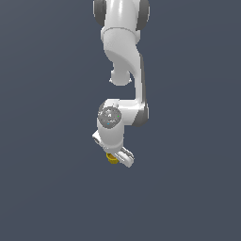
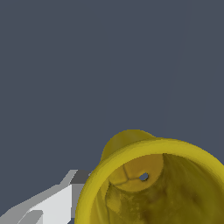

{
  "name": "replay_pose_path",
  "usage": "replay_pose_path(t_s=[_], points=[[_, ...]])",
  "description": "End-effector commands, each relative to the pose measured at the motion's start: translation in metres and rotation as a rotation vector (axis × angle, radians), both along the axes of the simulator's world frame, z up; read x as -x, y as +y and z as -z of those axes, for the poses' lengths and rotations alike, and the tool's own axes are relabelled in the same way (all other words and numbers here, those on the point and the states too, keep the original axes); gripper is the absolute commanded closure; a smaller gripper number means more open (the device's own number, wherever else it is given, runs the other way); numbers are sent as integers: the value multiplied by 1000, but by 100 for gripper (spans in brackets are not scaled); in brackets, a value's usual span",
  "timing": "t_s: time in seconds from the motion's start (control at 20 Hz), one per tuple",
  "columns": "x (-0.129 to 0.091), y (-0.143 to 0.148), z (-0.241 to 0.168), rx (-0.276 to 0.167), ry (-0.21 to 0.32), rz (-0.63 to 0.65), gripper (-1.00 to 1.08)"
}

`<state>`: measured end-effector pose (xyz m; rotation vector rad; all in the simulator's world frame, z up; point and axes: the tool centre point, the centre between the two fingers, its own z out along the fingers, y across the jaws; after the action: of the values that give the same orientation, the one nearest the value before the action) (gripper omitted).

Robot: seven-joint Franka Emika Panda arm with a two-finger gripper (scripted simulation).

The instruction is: Pick up the object and move it to a goal position.

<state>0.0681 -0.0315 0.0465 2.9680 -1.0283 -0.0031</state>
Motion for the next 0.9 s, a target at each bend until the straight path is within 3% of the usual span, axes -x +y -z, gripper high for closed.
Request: replay_pose_path(t_s=[0.0,0.45,0.85], points=[[1,3,-3,0,-1,-1,108],[21,35,-24,0,-1,-1,108],[60,98,-66,0,-1,-1,108]])
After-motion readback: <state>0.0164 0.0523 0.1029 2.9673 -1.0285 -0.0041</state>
